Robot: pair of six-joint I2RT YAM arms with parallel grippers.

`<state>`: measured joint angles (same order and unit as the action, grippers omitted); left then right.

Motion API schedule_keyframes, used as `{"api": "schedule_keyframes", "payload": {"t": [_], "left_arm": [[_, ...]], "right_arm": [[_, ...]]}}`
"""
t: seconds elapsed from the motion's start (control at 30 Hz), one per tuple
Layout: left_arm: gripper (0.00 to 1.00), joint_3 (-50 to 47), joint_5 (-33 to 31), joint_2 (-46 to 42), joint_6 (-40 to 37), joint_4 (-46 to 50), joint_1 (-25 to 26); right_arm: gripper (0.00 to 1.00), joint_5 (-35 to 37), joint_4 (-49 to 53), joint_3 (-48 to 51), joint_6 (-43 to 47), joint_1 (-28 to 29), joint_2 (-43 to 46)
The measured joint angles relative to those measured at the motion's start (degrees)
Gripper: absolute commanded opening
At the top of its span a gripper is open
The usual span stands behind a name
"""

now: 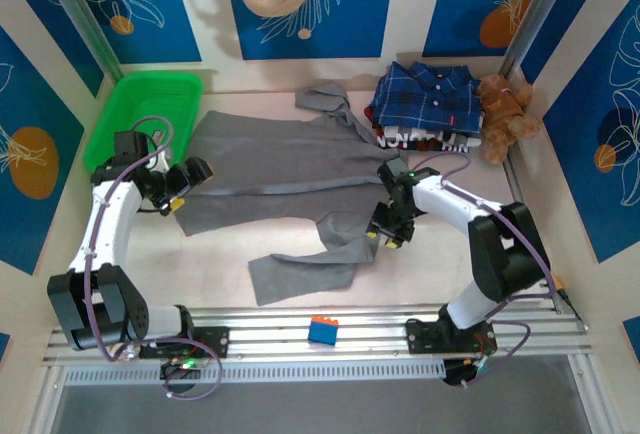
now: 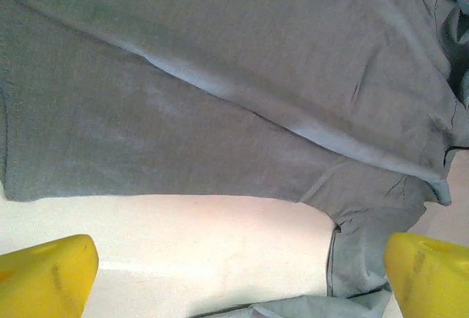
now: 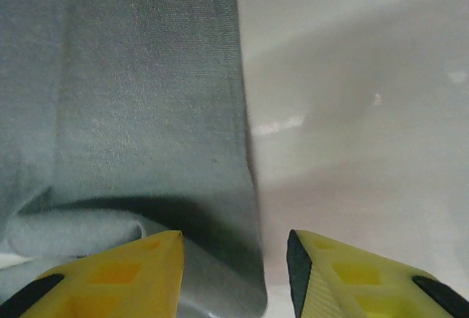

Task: Fold and stack the long sleeve shirts

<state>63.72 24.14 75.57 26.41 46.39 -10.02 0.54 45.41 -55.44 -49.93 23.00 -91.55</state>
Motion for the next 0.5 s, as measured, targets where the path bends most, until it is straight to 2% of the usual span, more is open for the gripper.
{"api": "schedule_keyframes", "payload": {"t": [0.5], "left_arm": [[1.0, -3.8, -0.8, -2.8, 0.0, -0.1, -2.6]], "right_arm": [[0.36, 2.1, -1.6, -0.1, -4.9, 2.2, -4.5]]}}
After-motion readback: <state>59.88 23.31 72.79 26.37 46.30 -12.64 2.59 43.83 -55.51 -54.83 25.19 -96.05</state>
